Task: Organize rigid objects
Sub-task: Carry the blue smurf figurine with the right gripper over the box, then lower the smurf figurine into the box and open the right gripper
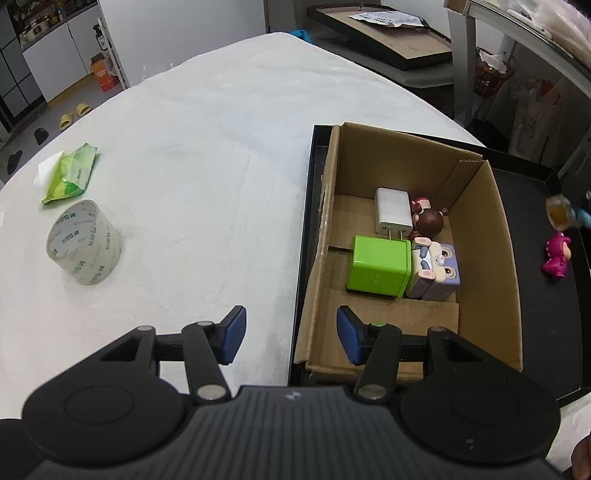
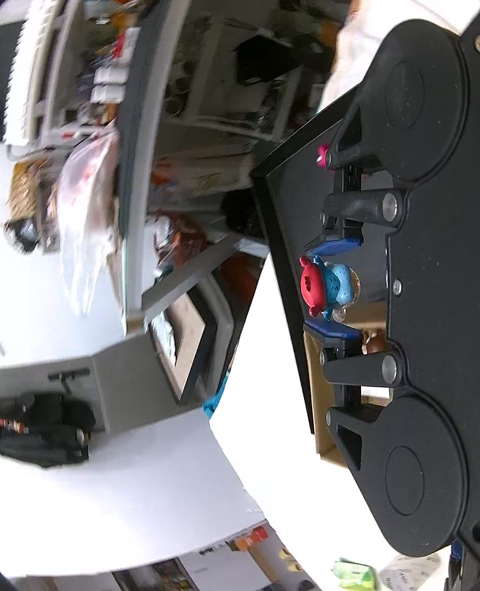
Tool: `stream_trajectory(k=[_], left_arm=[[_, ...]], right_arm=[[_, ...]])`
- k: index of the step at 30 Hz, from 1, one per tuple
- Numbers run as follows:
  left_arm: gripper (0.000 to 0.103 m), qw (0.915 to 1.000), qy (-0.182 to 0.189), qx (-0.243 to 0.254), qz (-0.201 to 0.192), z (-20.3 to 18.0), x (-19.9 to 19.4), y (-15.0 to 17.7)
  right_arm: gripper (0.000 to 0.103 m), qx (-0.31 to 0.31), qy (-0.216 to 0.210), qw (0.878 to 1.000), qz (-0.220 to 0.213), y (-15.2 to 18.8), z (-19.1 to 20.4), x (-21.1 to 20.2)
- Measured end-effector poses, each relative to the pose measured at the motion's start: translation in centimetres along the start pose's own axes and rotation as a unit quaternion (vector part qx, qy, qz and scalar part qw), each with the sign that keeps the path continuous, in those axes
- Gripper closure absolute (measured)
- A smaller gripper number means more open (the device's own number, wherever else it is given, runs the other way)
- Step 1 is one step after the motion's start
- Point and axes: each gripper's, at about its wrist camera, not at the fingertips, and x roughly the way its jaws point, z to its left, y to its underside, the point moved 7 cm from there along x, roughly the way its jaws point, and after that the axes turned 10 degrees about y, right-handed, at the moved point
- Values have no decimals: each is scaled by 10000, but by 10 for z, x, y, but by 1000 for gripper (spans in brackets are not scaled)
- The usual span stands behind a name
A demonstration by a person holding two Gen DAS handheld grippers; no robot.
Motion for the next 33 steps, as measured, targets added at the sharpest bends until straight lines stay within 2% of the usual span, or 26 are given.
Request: stream_trajectory(k=[9,14,19,25,29,33], left_arm=[[51,9995,243,-132,-118,12,4,1],[55,9985,435,-293,-128,17,9,1],[64,9973,662,-288,-136,18,13,1],[77,9951,933,-322,-51,16,21,3],[81,9936,1060,-393,-27,15,22,3],[81,9928,1110,-456,-8,17,23,3]], right_arm=[[66,-286,-322,9991,-18,2,29,-3],[66,-532,-486,9974,-25,7,48,-3],[66,-808,-506,9954,-20,14,65,3],[66,-810,-789,9934,206,22,82,10],[64,-695,-1198,9898,324,23,93,13],[55,-847,-1208,9887,280,26,99,9]])
